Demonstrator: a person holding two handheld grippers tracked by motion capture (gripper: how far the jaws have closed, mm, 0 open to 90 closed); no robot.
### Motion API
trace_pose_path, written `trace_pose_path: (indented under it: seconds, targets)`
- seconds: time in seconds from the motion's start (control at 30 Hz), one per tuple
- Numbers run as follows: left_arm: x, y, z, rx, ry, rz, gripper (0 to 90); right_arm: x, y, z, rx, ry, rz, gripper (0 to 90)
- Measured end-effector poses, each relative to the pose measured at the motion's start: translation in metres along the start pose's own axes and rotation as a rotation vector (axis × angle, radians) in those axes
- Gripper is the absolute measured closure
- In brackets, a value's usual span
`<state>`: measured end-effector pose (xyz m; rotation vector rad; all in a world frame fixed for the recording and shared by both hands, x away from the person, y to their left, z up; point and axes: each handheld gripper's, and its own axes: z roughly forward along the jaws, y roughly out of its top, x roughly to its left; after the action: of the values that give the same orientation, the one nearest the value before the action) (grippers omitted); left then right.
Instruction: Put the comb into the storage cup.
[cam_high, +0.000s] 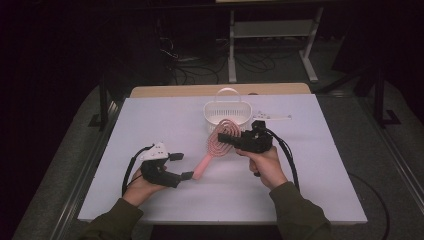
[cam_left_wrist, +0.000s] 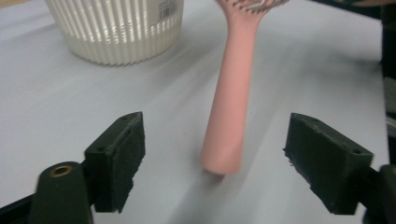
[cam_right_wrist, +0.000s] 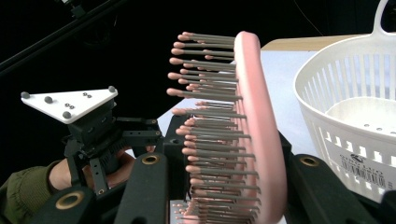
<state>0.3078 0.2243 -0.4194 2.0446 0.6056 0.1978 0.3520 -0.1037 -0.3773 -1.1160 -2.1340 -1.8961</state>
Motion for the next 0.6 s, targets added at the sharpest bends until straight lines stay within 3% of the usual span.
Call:
trace_pose_path:
  seconds: [0.13, 0.6]
  targets:
    - [0.002, -0.004, -0.005, 0.001, 0.016, 0.009, 16.2, 0.0, 0.0, -0.001, -0.002, 0.0, 0.001, 62.7]
    - [0.01, -0.027, -0.026, 0.025, 0.049, -0.038, 3.0, 0.0, 0.0, -0.001, -0.005, -0.001, -0.007, 62.7]
